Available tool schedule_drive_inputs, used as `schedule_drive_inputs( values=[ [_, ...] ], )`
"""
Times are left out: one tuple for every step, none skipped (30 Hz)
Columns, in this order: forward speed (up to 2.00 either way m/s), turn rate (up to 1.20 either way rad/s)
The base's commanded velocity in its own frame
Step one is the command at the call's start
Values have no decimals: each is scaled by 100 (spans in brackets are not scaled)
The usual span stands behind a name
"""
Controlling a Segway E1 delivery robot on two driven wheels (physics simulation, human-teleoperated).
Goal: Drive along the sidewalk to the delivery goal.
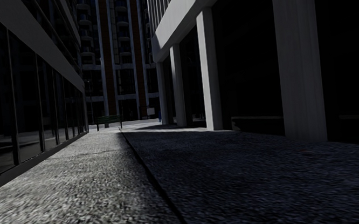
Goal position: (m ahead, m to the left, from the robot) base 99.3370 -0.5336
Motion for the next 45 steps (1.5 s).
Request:
schedule_drive_inputs(
  values=[
    [200, 0],
    [200, 0],
    [200, 0],
    [200, 0],
    [200, 0],
    [200, 0],
    [200, 0],
    [200, 0],
    [200, 0],
    [200, 0],
    [200, 0],
    [200, 0],
    [200, 0],
    [200, 0],
    [200, 2],
    [200, 9],
    [200, 15],
    [200, 18],
    [200, 18],
    [200, 21],
    [200, 26],
    [200, 29],
    [200, 29],
    [200, 32],
    [200, 34],
    [200, 35],
    [200, 35],
    [200, 35],
    [200, 35],
    [200, 36],
    [200, 36],
    [200, 36],
    [200, 36],
    [200, 36],
    [200, 37],
    [200, 37],
    [200, 37],
    [200, 37],
    [200, 37],
    [200, 37],
    [200, 37],
    [200, 37],
    [200, 37],
    [200, 32],
    [200, 32]
  ],
)
